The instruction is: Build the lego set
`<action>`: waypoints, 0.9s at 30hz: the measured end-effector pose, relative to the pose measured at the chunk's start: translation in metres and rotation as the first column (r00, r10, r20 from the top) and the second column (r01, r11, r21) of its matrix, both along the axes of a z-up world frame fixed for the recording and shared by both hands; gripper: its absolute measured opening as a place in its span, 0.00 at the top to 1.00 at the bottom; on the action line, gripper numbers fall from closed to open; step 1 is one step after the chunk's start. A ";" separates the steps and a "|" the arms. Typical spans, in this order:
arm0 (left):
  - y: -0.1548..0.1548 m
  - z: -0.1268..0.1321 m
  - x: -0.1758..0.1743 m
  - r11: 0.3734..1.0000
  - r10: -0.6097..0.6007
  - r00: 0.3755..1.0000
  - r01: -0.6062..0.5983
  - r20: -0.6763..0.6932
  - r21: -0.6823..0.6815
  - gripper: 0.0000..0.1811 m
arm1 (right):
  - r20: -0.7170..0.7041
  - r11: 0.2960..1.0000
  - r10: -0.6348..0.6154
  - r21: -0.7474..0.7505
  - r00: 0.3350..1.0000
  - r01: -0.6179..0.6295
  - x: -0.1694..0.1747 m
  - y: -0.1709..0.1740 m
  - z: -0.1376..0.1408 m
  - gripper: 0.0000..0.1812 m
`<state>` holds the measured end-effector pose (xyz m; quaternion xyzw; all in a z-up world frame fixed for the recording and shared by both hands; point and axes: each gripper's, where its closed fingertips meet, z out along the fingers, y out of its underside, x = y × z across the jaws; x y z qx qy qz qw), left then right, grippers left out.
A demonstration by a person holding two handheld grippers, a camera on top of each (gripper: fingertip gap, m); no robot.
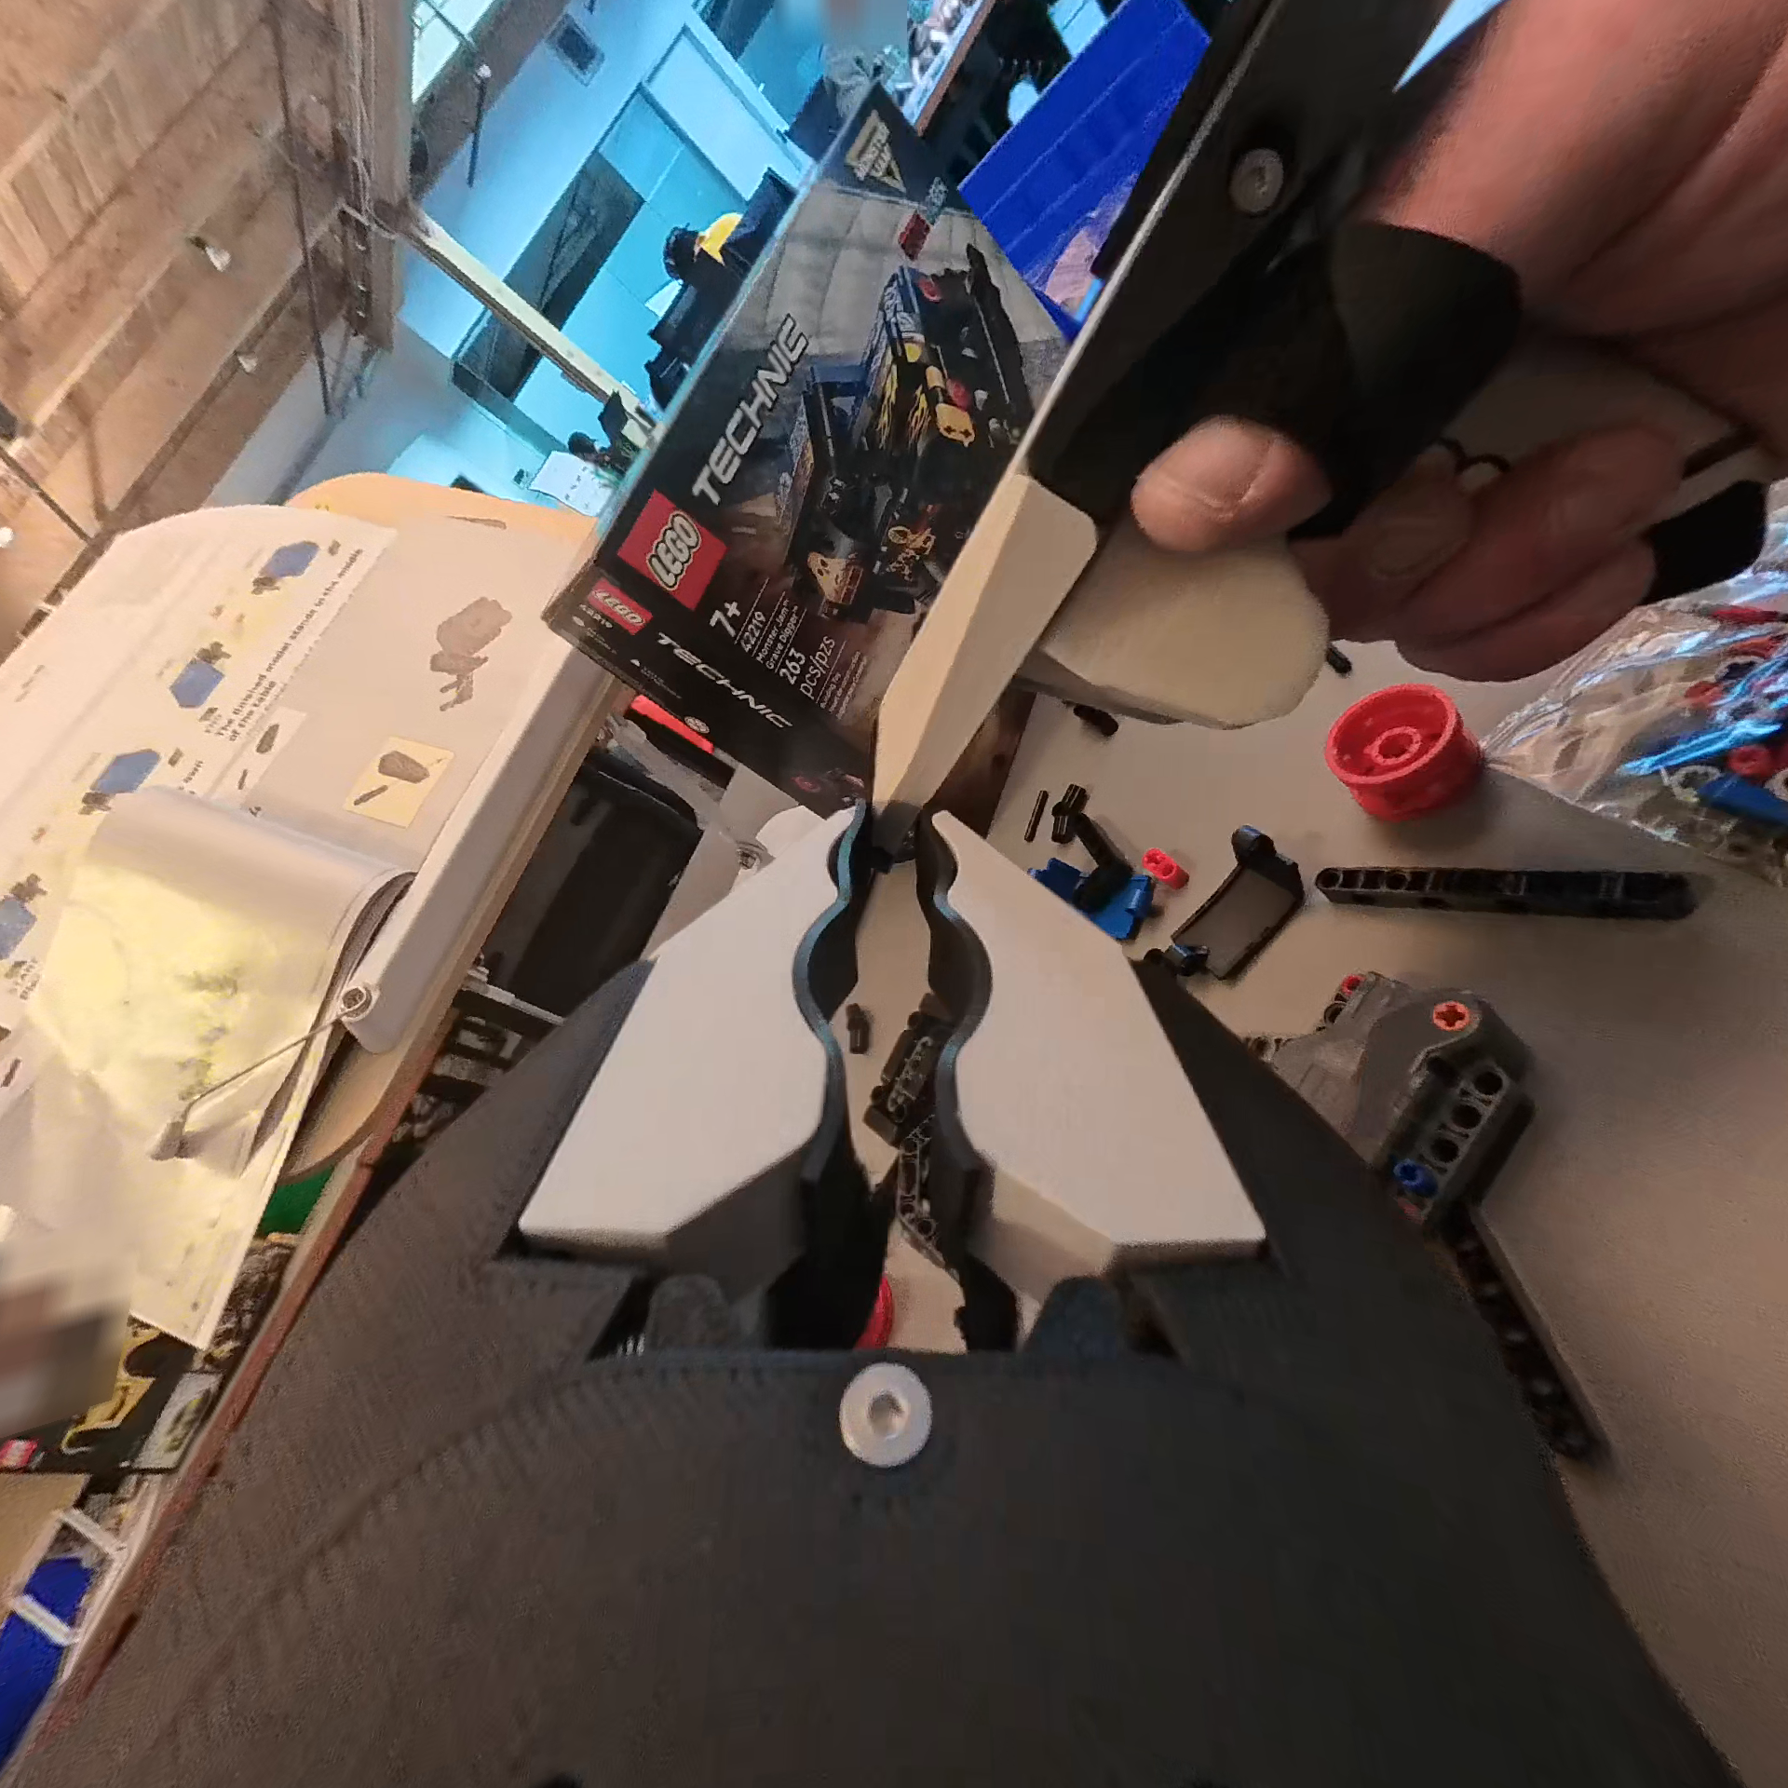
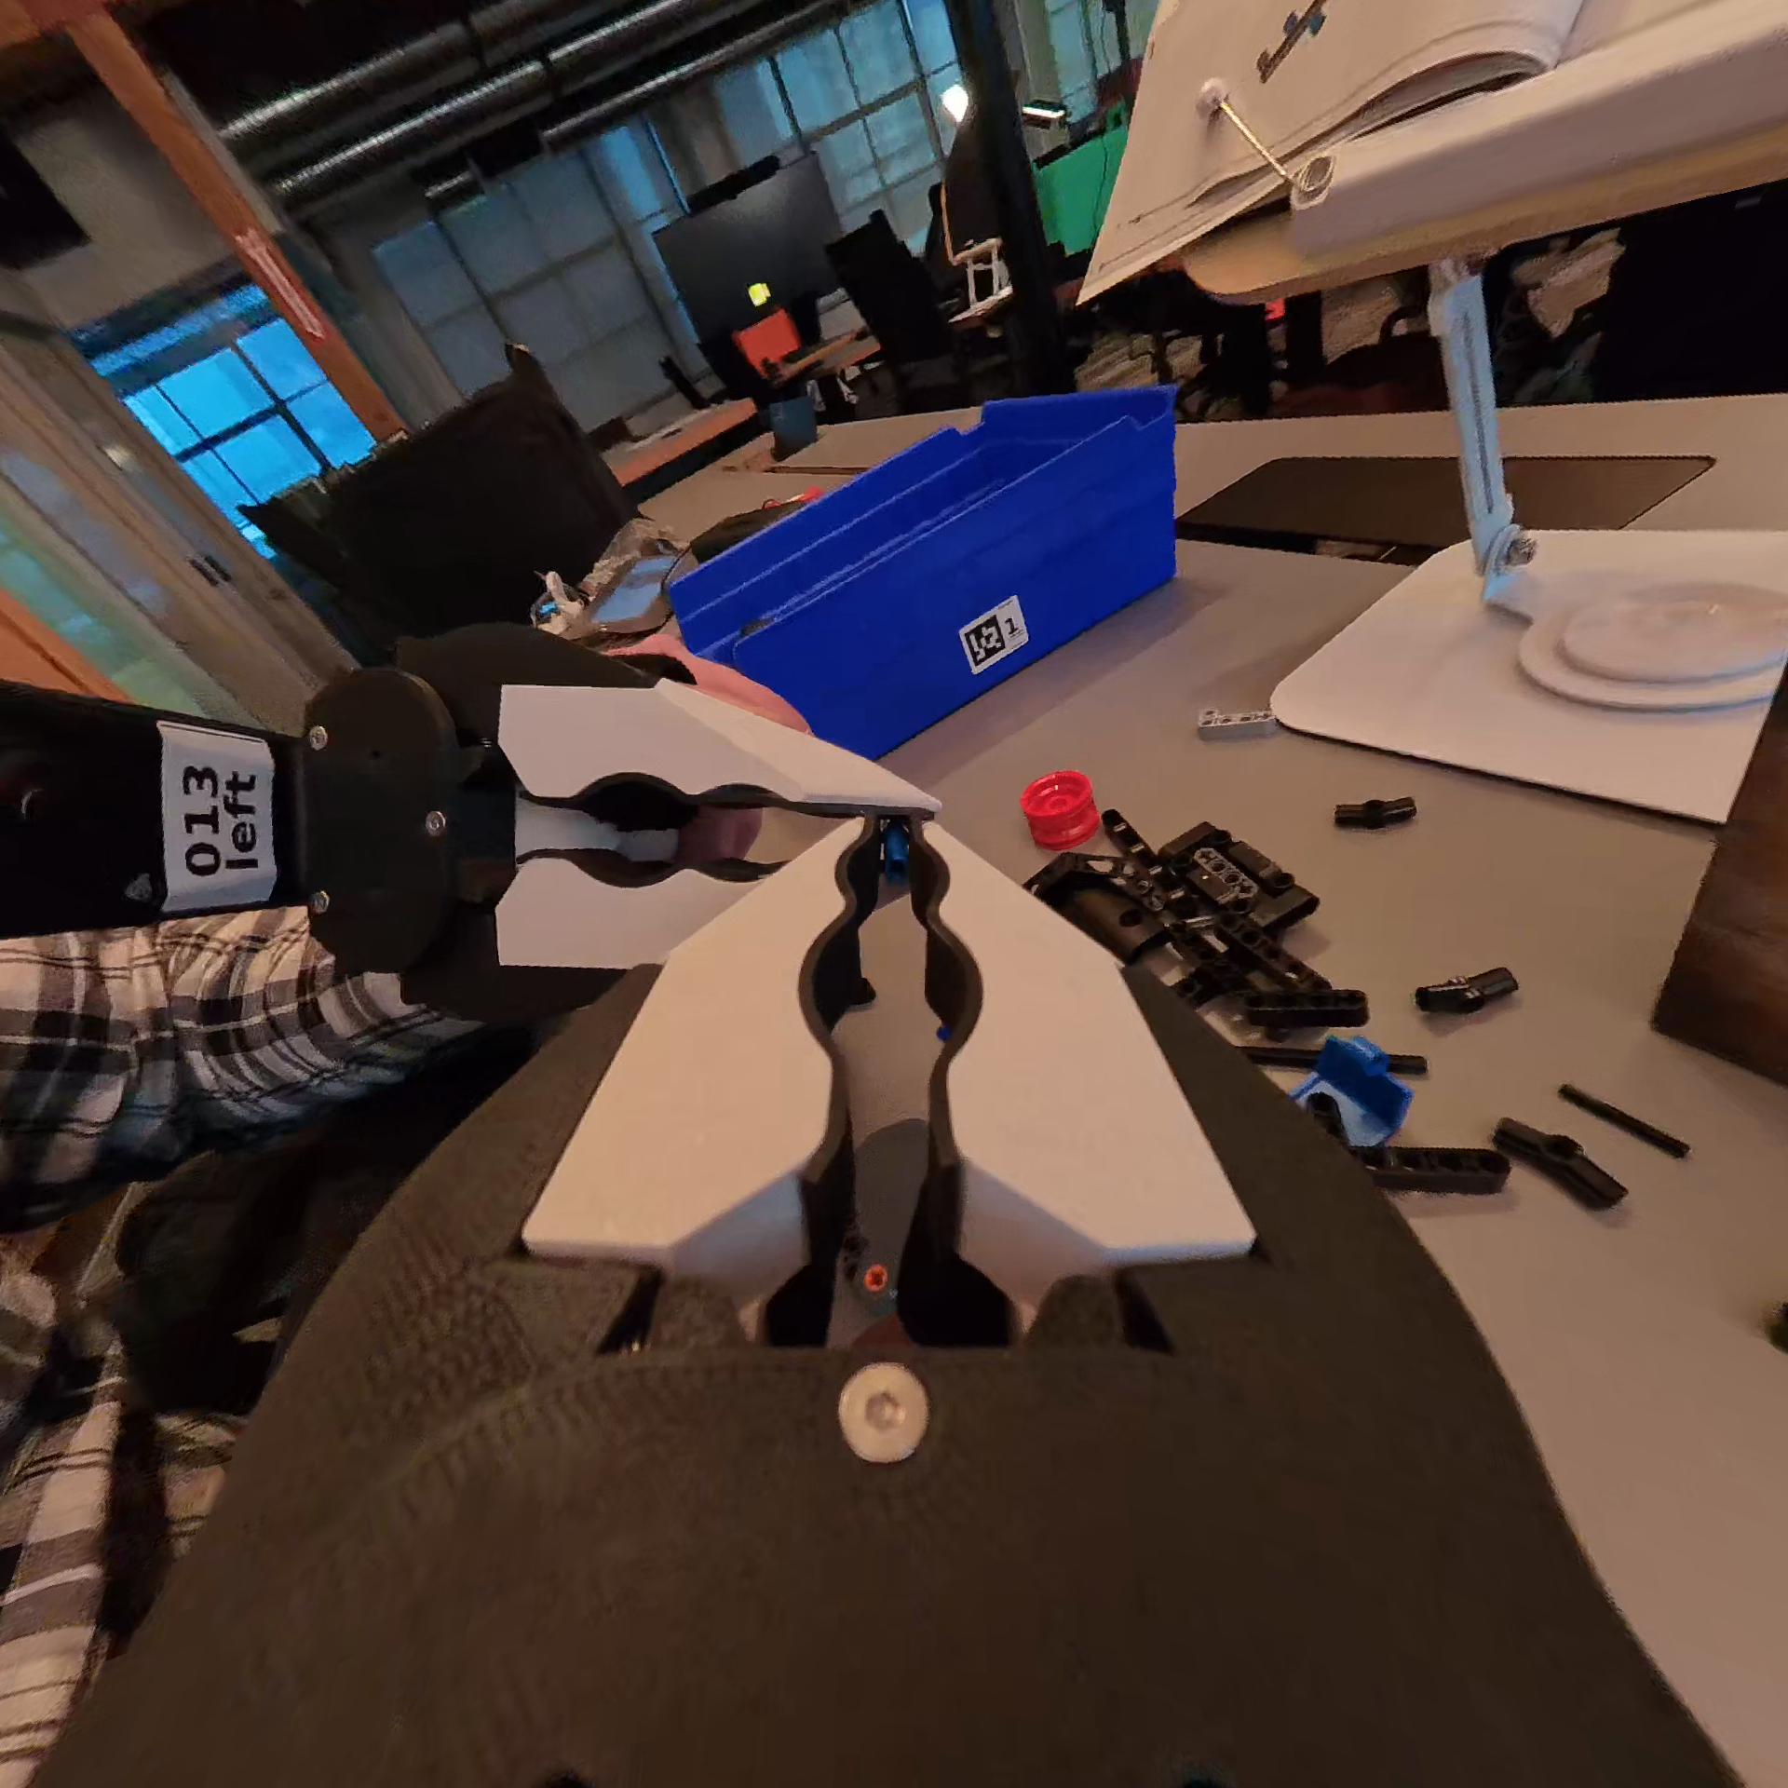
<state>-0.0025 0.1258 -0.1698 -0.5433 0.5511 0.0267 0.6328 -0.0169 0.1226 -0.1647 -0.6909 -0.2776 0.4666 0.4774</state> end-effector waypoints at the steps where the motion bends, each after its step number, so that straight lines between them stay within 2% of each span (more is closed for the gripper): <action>1: 0.000 0.000 0.000 1.000 0.001 1.000 -0.001 0.008 -0.007 0.97 | -0.006 1.000 -0.001 -0.004 1.000 0.001 0.000 0.000 0.000 0.98; 12: -0.004 -0.001 0.003 0.990 -0.073 0.992 0.085 0.104 -0.110 0.97 | -0.105 0.990 0.079 -0.109 0.991 -0.090 0.002 -0.004 0.000 0.98; 22: -0.002 0.005 0.003 0.971 -0.054 0.968 0.108 0.245 -0.213 0.97 | -0.252 0.974 0.088 -0.182 0.964 -0.137 0.003 -0.002 0.008 0.97; 27: -0.002 0.007 0.004 0.986 -0.056 0.979 0.085 0.198 -0.142 0.96 | -0.264 0.972 0.092 -0.186 0.960 -0.144 0.005 -0.001 0.009 0.99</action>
